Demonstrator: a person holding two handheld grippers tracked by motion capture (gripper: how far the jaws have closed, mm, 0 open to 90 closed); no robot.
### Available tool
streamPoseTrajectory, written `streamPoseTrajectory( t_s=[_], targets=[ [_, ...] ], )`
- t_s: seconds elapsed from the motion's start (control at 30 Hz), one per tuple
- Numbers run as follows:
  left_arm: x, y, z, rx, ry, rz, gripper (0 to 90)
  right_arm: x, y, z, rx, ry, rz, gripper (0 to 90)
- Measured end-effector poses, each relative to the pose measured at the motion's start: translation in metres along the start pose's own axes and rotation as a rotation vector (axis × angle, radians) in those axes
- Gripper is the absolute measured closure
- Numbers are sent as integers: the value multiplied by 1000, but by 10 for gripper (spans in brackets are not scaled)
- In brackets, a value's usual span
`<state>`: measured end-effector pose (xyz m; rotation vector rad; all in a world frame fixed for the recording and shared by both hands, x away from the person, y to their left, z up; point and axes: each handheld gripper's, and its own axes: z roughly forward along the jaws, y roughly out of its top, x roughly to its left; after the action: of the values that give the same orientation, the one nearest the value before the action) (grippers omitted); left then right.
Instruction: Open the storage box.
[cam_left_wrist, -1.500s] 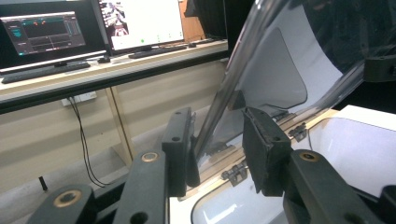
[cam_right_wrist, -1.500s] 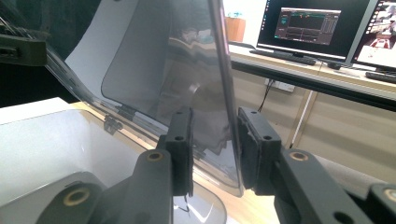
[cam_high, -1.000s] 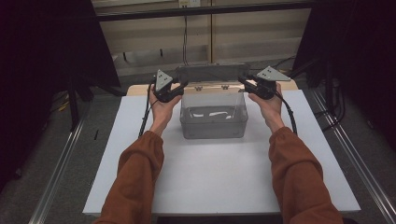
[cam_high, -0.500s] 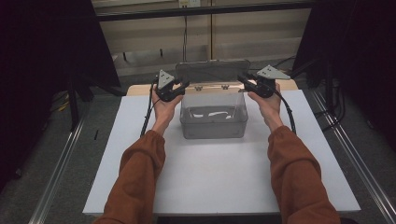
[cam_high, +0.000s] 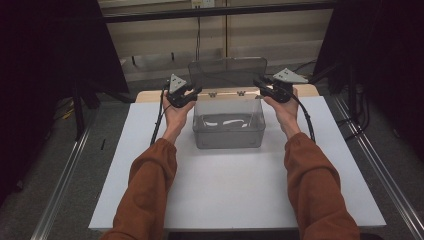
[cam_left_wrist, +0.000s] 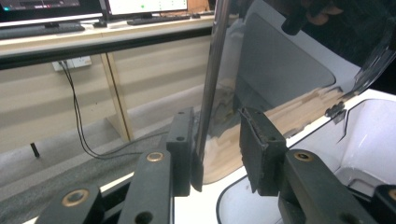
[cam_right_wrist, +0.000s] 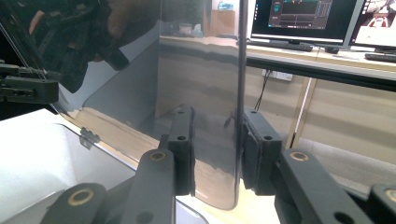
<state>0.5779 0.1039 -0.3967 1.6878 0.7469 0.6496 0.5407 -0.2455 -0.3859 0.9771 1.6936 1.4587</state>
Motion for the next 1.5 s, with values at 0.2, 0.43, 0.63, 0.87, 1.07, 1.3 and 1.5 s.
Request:
streamPoseTrajectory(
  t_s=[0.2, 0.43, 0.63, 0.87, 1.07, 1.3, 1.5],
  targets=[
    [4, -1, 4, 24, -7, 18, 678, -2, -7, 5, 22, -1, 4, 680],
    [5, -2, 6, 24, -9, -27, 677, -6, -15, 9, 36, 0, 29, 701],
    [6, 0, 8, 44, -14, -64, 674, -5, -18, 12, 56, -6, 19, 692],
    [9, 0, 11, 67, -17, -62, 675, -8, -24, 15, 42, 6, 106, 693],
    [10, -3, 15, 79, -19, -93, 672, -10, -28, 17, 54, 8, 109, 693],
    [11, -5, 19, 85, -12, -121, 666, -11, -29, 20, 66, 7, 144, 706],
    [12, -3, 21, 98, -17, -152, 666, -15, -26, 24, 95, 7, 177, 726]
  ],
)
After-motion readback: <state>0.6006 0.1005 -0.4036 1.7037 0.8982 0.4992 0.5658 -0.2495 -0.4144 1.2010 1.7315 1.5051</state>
